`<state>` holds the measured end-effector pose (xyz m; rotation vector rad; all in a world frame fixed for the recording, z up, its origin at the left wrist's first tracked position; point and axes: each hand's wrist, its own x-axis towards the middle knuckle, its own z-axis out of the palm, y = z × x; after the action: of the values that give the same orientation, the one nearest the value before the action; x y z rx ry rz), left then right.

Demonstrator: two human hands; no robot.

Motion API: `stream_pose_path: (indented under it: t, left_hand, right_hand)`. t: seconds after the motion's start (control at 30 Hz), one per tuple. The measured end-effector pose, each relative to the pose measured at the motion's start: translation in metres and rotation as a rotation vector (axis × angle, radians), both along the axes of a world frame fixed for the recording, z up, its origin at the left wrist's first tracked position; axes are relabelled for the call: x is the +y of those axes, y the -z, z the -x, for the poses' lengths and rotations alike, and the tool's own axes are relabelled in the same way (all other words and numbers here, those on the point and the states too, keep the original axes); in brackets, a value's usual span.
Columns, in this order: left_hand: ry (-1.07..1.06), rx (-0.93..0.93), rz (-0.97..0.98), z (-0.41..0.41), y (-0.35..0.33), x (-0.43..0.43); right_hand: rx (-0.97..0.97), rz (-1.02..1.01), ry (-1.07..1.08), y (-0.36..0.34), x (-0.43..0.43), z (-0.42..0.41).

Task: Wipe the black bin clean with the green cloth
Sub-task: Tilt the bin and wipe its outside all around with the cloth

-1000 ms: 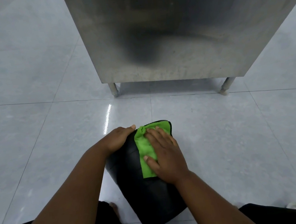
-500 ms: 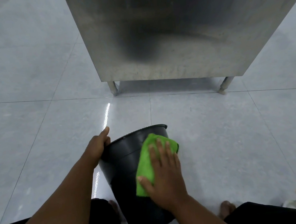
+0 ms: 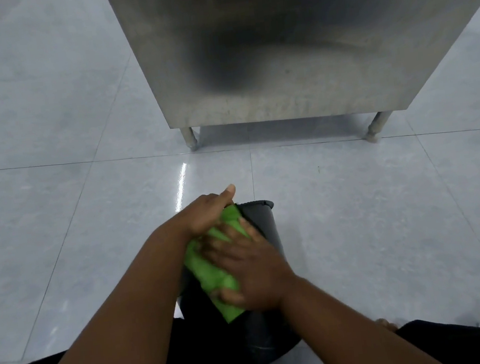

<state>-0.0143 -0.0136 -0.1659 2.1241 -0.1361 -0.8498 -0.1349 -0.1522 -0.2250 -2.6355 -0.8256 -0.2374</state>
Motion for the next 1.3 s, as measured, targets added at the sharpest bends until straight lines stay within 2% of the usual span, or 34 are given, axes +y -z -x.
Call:
stream_pose_path:
  t: [0.2,0.37,0.43,0.5,0.57,0.7,0.77,0.83,0.9,0.97,1.1,1.17,1.23,1.3]
  left_hand:
    - [0.002,-0.058,-0.031,0.0,-0.003,-0.001]
    - [0.03,-0.124,0.0,0.002,-0.003,-0.003]
    - [0.075,-0.182,-0.032,0.003,-0.002,-0.002]
    - [0.074,-0.213,-0.044,0.003,-0.001,0.002]
    - [0.058,-0.21,-0.046,0.003,0.001,0.006]
    - [0.09,-0.23,-0.099,0.006,-0.002,0.004]
    - [0.111,-0.214,-0.106,0.005,-0.004,-0.001]
    - [0.124,-0.225,-0.127,0.004,-0.004,-0.005]
    - [0.119,-0.254,-0.146,0.002,-0.003,-0.005]
    - [0.099,-0.275,-0.146,0.002,-0.001,-0.003]
    - [0.032,-0.24,-0.114,0.003,0.001,0.003]
    - [0.024,-0.226,-0.091,0.003,0.0,0.003]
    - [0.019,-0.207,-0.078,0.003,-0.001,0.004]
    - [0.004,-0.194,-0.069,0.004,-0.002,0.005]
  right_hand:
    - [0.201,-0.393,0.343,0.022,-0.021,0.0]
    - [0.441,-0.645,0.519,0.024,-0.023,0.0]
    - [0.425,-0.61,0.597,0.022,-0.017,0.005]
    - [0.374,-0.401,0.672,0.017,-0.001,0.019]
    - [0.243,-0.129,0.558,0.013,0.022,0.042]
    - [-0.032,0.164,-0.105,0.024,0.051,0.086]
    - [-0.1,0.213,-0.225,0.031,0.045,0.096]
    - [-0.145,0.212,-0.216,0.031,0.027,0.103]
    - [-0.117,0.11,-0.087,0.036,0.0,0.112]
    - [0.056,-0.113,0.139,0.046,-0.027,0.119]
    - [0.732,-0.782,0.602,0.054,-0.038,0.109]
    - [0.949,-0.926,0.743,0.046,-0.036,0.086]
    - [1.051,-0.97,0.802,0.042,-0.037,0.058]
    - [0.91,-0.909,0.765,0.03,-0.029,0.03]
